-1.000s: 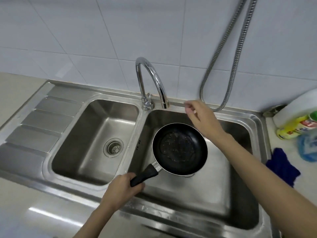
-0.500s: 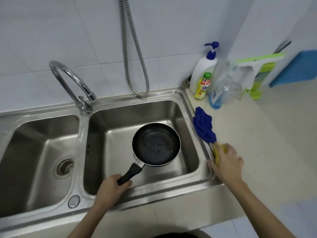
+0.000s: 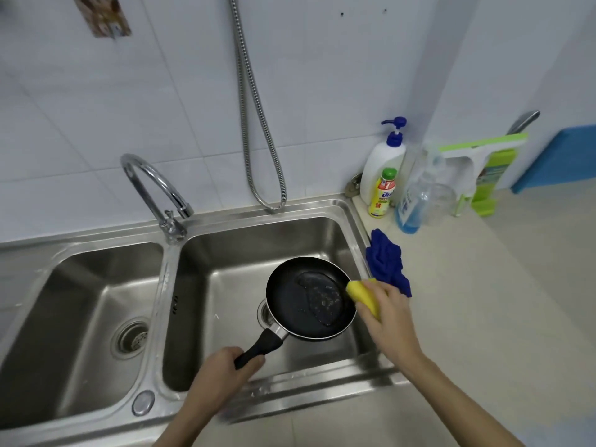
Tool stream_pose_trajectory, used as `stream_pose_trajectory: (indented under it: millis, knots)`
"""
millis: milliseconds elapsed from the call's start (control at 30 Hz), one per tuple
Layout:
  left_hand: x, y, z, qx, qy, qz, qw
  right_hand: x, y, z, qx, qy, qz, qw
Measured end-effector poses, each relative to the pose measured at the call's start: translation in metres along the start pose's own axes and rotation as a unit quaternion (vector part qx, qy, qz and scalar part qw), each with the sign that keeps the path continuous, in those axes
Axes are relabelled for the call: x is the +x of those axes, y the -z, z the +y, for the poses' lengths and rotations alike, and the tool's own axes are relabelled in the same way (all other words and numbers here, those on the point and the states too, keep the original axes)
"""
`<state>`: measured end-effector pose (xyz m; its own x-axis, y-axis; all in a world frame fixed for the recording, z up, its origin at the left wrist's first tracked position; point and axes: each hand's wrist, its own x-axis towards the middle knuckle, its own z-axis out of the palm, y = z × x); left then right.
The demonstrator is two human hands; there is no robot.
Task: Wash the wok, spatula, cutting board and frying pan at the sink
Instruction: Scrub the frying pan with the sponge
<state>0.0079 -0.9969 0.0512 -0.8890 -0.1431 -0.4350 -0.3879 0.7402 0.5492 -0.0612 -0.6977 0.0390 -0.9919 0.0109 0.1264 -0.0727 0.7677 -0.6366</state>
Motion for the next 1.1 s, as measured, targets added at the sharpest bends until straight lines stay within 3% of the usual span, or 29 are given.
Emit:
stream_pose_trajectory:
  millis: [133,267,367,467,567,633,700,800,867,967,1100]
  knots:
    - [-0.006,0.016,0.013,0.012,0.008,-0.032,0.999,0.033,-0.055,-0.048,-0.064,0.093,-0.217,0.970]
    - [-0.021,0.034,0.027,-0.131,0.068,-0.114,0.982,0.048,-0.106,-0.075,-0.083,0.151,-0.294,0.940]
    - [-0.040,0.035,0.023,-0.166,0.090,-0.089,0.978,0.060,-0.129,-0.075,-0.119,0.156,-0.303,0.932]
    - [-0.060,0.029,0.004,-0.077,0.113,0.000,0.991,0.071,-0.141,-0.070,-0.245,0.177,-0.279,0.912]
    - [-0.070,0.025,-0.011,0.009,0.146,0.077,0.986,0.061,-0.153,-0.075,-0.265,0.202,-0.324,0.885]
    - [-0.068,0.025,-0.014,0.015,0.157,0.110,0.981,0.046,-0.164,-0.081,-0.170,0.189,-0.383,0.888]
    - [-0.063,0.024,-0.013,0.002,0.150,0.109,0.983,0.031,-0.171,-0.092,-0.035,0.163,-0.392,0.905]
    - [-0.058,0.021,-0.008,-0.048,0.130,0.072,0.988,0.024,-0.176,-0.120,0.127,0.131,-0.312,0.933]
    - [-0.058,0.020,-0.009,-0.026,0.115,0.059,0.991,0.034,-0.180,-0.132,0.162,0.105,-0.250,0.949]
    - [-0.063,0.023,-0.017,-0.054,0.118,0.046,0.991,0.059,-0.183,-0.132,0.065,0.124,-0.253,0.957]
    - [-0.070,0.033,-0.019,-0.156,0.149,0.042,0.976,0.071,-0.176,-0.109,-0.182,0.165,-0.297,0.923]
